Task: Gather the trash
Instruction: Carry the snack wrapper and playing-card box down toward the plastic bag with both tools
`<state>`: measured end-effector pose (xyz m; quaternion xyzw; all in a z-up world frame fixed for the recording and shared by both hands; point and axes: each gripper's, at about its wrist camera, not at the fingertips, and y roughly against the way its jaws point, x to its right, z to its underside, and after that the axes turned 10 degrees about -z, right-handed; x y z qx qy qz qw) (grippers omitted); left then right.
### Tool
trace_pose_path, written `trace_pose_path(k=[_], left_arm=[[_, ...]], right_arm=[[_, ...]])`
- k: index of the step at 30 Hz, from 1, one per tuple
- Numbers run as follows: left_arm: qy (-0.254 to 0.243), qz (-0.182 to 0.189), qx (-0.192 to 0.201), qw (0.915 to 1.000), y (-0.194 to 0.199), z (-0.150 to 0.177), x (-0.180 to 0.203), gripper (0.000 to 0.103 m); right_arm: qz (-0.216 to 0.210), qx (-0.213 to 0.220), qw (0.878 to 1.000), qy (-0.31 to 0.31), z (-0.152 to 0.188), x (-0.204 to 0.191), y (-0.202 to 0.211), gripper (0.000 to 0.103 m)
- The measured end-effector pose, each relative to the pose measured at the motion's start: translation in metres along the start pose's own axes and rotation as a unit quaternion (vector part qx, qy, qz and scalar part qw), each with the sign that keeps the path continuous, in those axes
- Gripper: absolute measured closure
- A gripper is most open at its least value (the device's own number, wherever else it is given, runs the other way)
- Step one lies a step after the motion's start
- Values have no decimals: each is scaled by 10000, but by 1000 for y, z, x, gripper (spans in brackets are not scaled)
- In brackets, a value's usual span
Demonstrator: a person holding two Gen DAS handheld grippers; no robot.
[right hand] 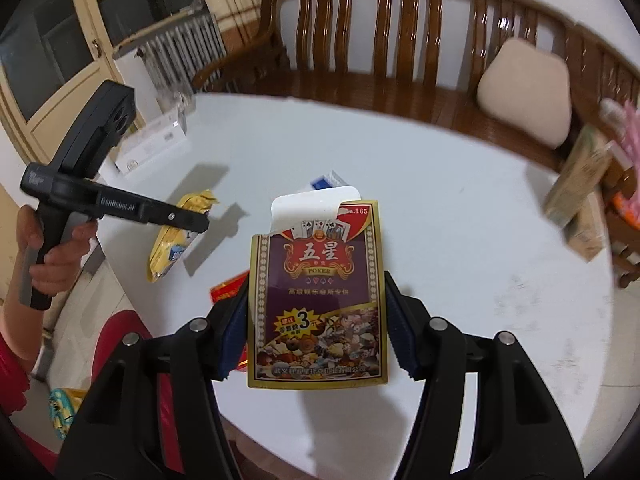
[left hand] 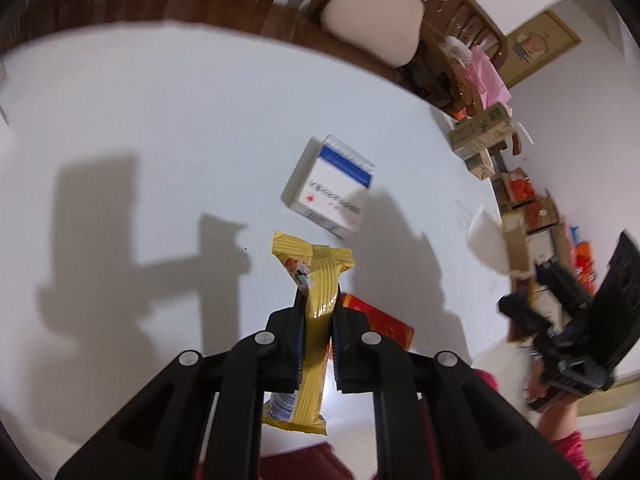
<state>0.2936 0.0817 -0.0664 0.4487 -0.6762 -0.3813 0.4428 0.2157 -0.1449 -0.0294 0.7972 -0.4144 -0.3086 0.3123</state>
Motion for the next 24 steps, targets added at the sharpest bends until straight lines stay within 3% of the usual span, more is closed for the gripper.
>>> trace_pose_path(k=[8,15,24], left_arm=[[-766,-792,1022,9886,79,55,56,92],[-1057,-647,956,9877,89,97,90,94],[-1269,-663,986,9848,84,117,110,94]], right_arm=[[218,561,9973,422,20,-56,68,44],[382,848,9937,628,46,-96,112,44],[528,916,9936,409,75,-91,133,44]])
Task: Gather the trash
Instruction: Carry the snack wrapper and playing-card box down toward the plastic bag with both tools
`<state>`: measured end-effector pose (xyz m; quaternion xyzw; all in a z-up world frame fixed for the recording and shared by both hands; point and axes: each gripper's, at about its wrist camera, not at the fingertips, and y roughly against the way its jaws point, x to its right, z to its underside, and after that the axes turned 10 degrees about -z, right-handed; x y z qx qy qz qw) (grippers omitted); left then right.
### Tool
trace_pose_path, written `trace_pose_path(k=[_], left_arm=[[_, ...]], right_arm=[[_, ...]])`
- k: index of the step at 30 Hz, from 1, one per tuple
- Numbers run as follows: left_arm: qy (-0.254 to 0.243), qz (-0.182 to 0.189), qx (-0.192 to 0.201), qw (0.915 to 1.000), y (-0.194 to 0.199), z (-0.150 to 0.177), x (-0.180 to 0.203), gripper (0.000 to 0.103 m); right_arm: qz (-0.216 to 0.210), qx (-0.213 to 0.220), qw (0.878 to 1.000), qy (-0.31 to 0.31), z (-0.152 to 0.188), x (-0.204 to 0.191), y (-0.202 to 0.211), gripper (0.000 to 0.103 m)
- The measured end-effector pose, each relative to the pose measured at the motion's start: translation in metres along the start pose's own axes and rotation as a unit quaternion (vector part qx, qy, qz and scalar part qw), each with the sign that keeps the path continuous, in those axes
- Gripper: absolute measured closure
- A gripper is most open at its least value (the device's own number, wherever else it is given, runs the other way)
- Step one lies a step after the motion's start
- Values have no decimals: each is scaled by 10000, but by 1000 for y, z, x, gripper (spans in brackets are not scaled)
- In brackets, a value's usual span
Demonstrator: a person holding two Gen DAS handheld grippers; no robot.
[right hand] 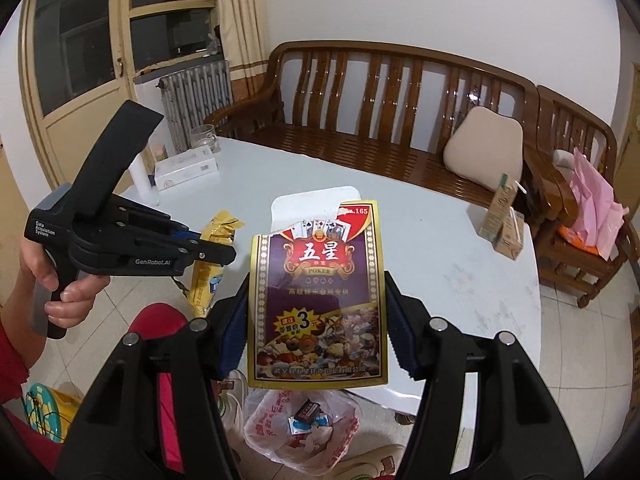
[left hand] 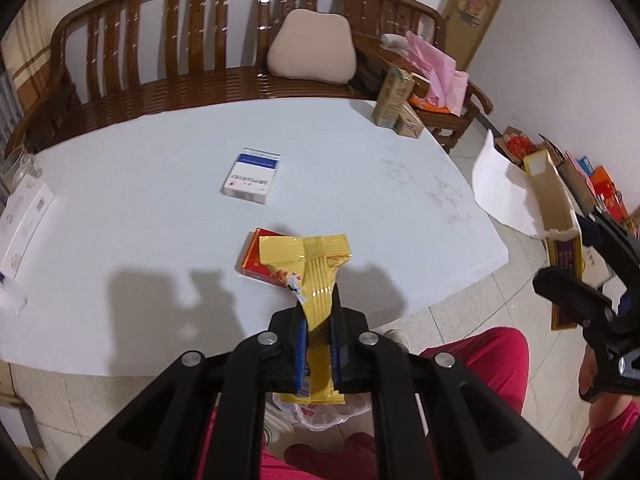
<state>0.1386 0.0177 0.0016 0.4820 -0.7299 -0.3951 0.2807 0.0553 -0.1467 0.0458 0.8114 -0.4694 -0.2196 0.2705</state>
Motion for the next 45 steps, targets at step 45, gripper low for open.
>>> trace_pose_path(k=[45], left_arm=[[-277,524,-875,9944,-84,142,62,94]], right_arm=[[68,-934,9936,-624,157,-29,-43,44]])
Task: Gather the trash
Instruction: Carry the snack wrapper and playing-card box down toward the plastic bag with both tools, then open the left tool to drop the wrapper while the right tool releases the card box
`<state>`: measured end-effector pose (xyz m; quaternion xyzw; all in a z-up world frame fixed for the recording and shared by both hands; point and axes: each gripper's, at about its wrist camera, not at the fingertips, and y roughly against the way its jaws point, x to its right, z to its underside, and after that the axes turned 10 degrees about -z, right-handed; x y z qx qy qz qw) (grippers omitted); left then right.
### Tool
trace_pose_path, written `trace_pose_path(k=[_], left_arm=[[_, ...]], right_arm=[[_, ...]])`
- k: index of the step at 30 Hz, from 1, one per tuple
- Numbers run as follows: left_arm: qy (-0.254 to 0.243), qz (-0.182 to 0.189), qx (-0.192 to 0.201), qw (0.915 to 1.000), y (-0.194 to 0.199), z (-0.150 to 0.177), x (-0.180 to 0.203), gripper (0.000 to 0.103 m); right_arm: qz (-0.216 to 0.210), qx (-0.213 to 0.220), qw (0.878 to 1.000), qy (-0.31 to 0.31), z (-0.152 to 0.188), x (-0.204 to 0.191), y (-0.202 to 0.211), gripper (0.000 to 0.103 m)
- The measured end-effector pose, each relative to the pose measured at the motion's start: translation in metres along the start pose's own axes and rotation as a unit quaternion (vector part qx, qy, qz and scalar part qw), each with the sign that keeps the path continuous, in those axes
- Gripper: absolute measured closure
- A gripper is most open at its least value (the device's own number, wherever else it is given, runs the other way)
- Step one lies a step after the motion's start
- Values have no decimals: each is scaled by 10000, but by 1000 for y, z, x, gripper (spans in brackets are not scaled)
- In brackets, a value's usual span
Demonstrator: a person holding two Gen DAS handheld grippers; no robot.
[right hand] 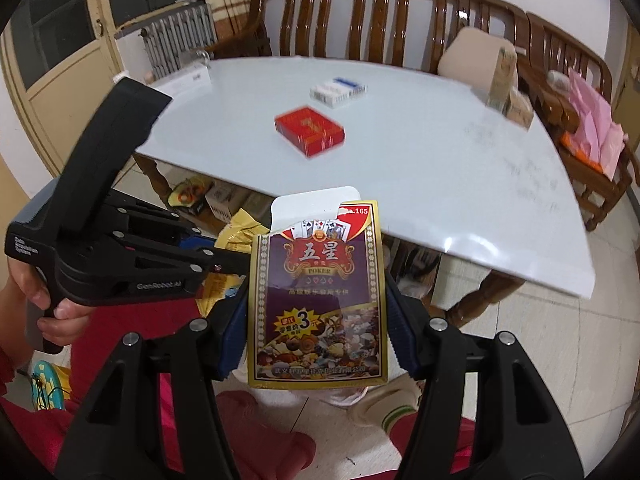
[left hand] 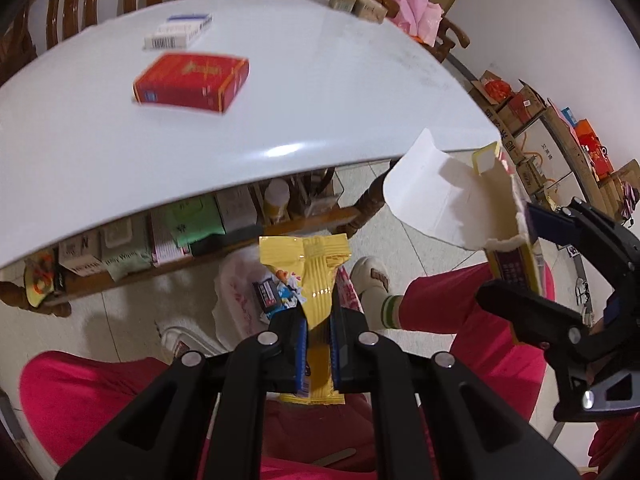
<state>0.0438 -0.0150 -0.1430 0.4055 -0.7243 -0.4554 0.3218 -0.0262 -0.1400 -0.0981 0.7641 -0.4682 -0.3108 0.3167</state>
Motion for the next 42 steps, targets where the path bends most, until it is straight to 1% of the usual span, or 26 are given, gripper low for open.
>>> trace_pose_path(k=[5,9,17,21,24,29,33,37,39,42], left_arm=[[51,-64,-144,9999,-24,3,-4,94],[90,-132,-357,9992,-55,4,-7,94],[232,-56,-825,9963,-111,9,-16,94],[418,36,-1133,9927,-143,8,-24,94],[549,41,-1303,9899,-161,8,-29,94],[703,23,-1606,9845,-193,8,-34,94],[833,1,-1895,9783,-219,8,-40,94],[906,32,-2091,9737,-238,8,-42,94],[946,58,-2192,9711,-249,8,-43,94],[900,-27,-2284,9694,-259,8,-42,94]], right_arm=[[39,-151,9995,-267,17,11,-24,44],[131,-304,9985,-439,32,21,-47,44],[83,-639,9938,-905,56,40,-95,44],[16,-809,9896,-1186,67,51,-120,44],[99,-975,9869,-1279,77,57,-140,44],[29,-1345,9787,-1551,94,73,-177,44],[-56,-1617,9717,-1724,103,82,-202,44],[-142,-1857,9648,-1858,111,86,-222,44],[-117,-1993,9626,-1831,115,87,-233,44],[-184,-2164,9575,-1900,123,88,-246,44]])
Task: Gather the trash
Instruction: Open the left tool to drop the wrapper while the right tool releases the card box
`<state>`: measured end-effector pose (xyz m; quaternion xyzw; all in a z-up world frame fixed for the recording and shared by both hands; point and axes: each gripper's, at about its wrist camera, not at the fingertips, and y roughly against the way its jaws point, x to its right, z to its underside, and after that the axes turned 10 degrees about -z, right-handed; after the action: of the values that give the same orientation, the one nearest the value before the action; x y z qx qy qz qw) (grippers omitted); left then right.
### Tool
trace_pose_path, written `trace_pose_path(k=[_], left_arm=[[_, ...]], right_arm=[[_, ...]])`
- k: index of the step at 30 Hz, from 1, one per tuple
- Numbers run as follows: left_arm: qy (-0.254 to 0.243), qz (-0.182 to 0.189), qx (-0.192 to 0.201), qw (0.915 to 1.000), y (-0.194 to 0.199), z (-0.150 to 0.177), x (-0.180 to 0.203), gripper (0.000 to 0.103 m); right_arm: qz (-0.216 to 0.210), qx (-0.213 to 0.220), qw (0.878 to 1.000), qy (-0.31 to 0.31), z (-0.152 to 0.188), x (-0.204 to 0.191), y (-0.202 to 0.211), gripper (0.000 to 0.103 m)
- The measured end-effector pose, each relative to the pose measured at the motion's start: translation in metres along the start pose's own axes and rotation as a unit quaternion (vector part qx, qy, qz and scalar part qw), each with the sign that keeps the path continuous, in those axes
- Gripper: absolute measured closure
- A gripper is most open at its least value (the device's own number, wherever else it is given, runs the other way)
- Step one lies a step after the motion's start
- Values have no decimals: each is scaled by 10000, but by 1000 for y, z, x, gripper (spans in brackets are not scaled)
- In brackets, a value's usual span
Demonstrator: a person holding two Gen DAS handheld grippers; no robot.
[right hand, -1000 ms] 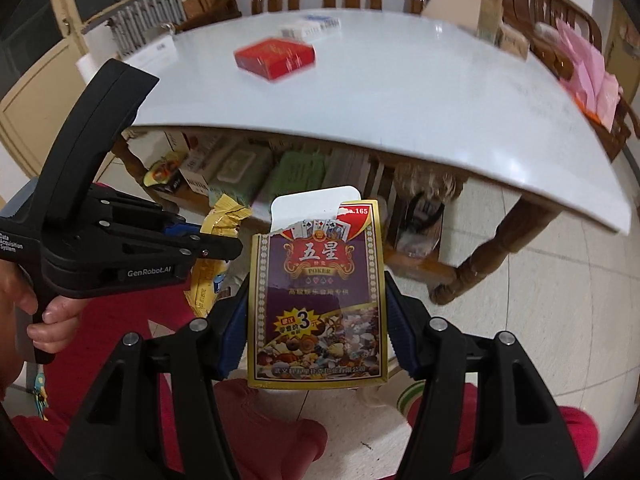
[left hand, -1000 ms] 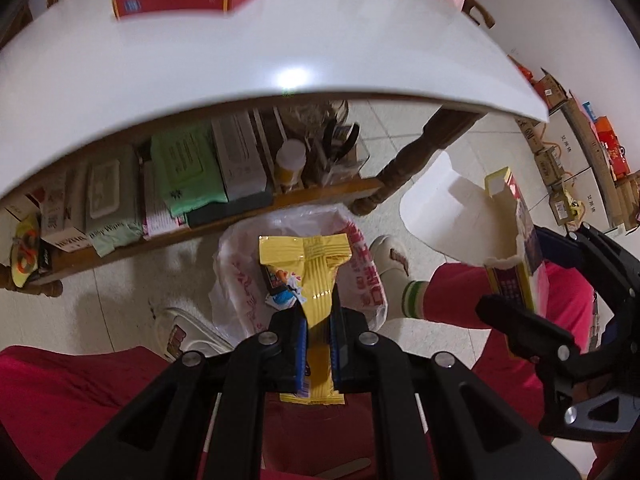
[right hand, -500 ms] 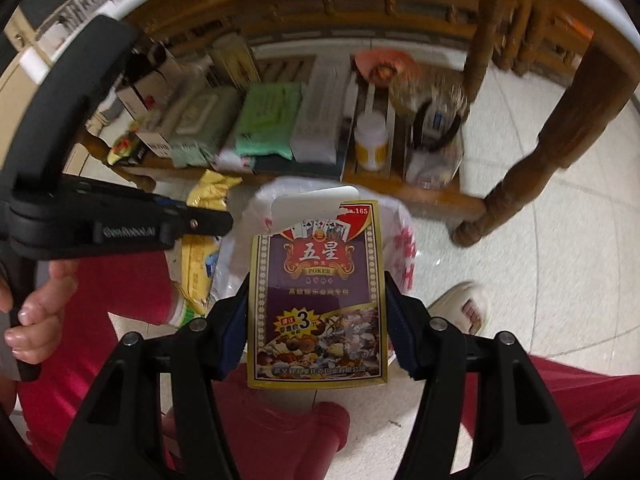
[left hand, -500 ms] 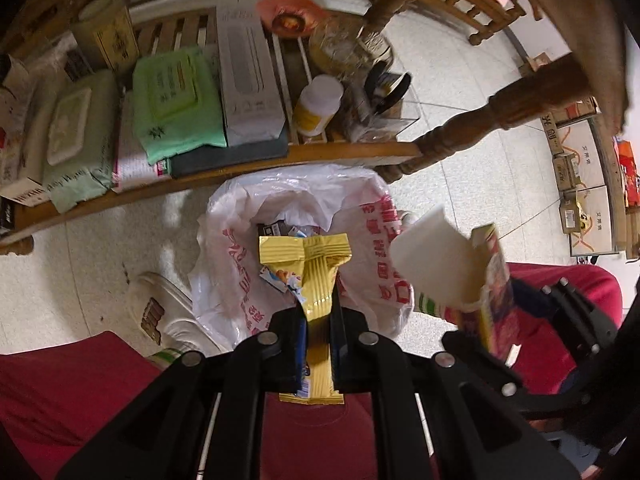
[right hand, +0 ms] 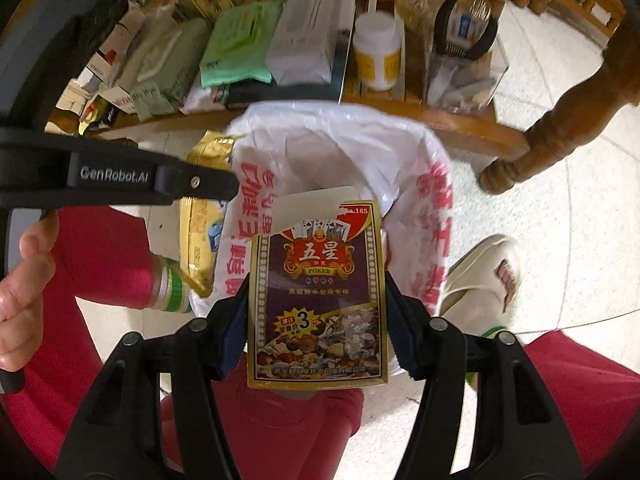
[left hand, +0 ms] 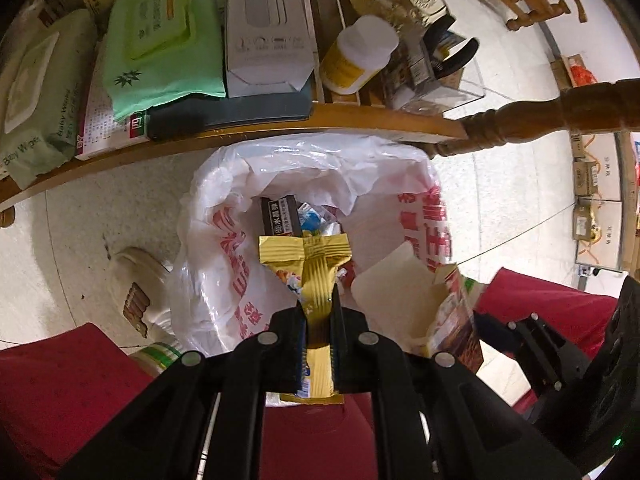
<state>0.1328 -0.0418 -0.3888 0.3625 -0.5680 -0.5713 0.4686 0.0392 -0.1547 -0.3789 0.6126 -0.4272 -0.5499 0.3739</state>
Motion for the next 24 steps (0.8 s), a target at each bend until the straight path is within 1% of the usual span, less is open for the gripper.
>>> trace_pose_path(k=[3,7,12,20,21,22,23,24], left_arm=[[34,20,-137,9999,-9,-4,-1,94],[49,-43,-243,9997,-17,-9,-1,94],[81,-36,-373,9993,-26,-11,-2,94],[105,-150,-504,9986,-34,-11,-3,92],[101,-208,-549,9982,-35,-11,-3,88],[103,-253,-616,9977,-37,-11,-3,78],[105,-277,-658,9974,-38,-12,-4,73],[118,-286,-669,9973,-39,-12,-4,64]], right_arm=[[1,-131,9999,-1,2,1,-9,44],[-99,-216,9997,-48,1,2,-15,44],[-148,-188,9997,7,-3,-2,-16,44],[-147,-152,9997,114,-4,-7,-14,44],[-162,-163,9997,121,-4,-7,-15,44],[-180,-187,9996,120,-5,-8,-15,42],[-184,-202,9996,120,-5,-7,-16,35],[-179,-199,9996,120,-5,-8,-16,31]])
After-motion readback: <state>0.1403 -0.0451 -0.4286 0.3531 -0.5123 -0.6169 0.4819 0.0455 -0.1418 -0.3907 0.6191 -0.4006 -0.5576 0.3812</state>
